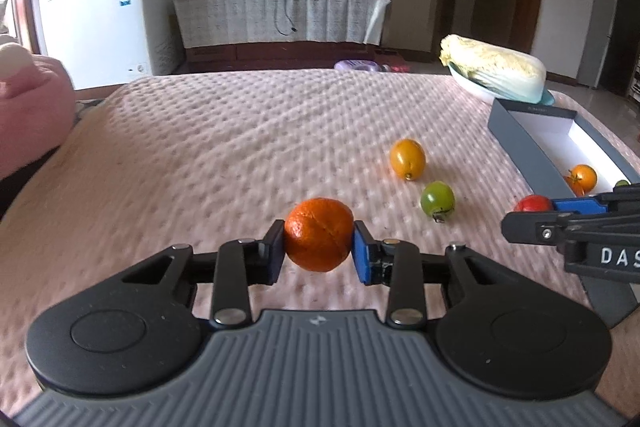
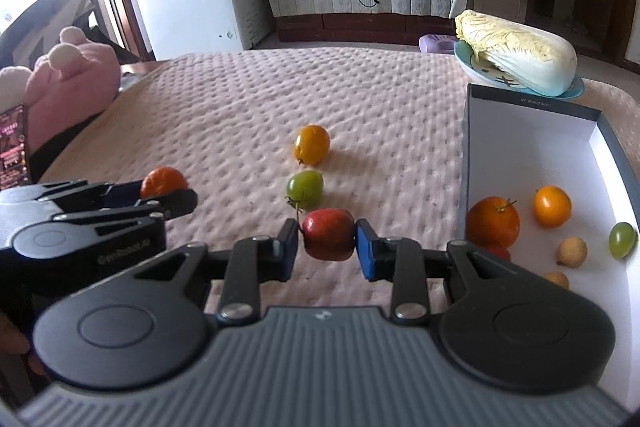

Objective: Organize fruits
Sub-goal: 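Carry the orange and red apple over the grey box with both tools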

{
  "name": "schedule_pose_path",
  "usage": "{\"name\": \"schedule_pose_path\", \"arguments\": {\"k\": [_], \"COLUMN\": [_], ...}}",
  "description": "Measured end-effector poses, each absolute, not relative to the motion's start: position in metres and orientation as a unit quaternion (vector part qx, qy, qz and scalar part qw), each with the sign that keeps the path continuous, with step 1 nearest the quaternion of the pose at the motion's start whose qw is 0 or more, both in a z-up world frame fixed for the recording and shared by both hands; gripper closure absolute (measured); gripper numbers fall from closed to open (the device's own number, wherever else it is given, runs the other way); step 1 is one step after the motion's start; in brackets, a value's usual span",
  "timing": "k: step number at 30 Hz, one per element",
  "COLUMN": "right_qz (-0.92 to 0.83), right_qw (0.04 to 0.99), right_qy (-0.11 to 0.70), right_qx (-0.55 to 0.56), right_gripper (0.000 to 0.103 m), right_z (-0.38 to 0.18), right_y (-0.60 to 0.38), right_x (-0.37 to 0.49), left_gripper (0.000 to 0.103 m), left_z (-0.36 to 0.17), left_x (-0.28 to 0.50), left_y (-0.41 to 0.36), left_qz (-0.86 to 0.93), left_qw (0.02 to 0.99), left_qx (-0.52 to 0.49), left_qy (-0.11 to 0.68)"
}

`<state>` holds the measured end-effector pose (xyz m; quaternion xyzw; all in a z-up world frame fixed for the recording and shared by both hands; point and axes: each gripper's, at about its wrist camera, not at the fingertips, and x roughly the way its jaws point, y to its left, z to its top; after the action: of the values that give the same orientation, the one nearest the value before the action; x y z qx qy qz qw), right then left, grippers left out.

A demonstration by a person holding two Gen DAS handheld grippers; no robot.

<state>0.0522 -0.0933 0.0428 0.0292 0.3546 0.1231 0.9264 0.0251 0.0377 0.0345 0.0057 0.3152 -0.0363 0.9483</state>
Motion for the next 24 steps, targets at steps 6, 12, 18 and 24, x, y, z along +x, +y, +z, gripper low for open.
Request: {"name": "schedule_pose_path", "arguments": {"k": [6,12,18,24], "right_qz": [0.128,0.132,0.129,0.138], "right_qw": [0.929,0.933,0.935,0.936], "right_qy": [0.343,0.330,0.326,0.322], "right_qx": [0.048,0.052,0.054,0.045], "right_gripper": [0.069,0.069,0.069,0.069], "right_z": [0.050,0.059,0.062,0.064], "right_y": [-0.100,-0.103,-0.109,-0.108], "right_x": [0.036,0.018,0.004,-0.013], "left_gripper": [0.063,0.063,0.063,0.063], "left_z": [0.048,0.055,0.065,0.069], "left_x": [0.004,-0.022,-0.047,-0.062], "left_y": [0.035,0.025,0.026,0.025], "left_qz": [-0.021,-0.020,-0.023,-0.035], "left_qw": [0.952,0.952,0.956,0.956], "left_qx": [0.000,0.007,-0.005,0.001], "left_qy": [0.307,0.304,0.293,0.290]}}
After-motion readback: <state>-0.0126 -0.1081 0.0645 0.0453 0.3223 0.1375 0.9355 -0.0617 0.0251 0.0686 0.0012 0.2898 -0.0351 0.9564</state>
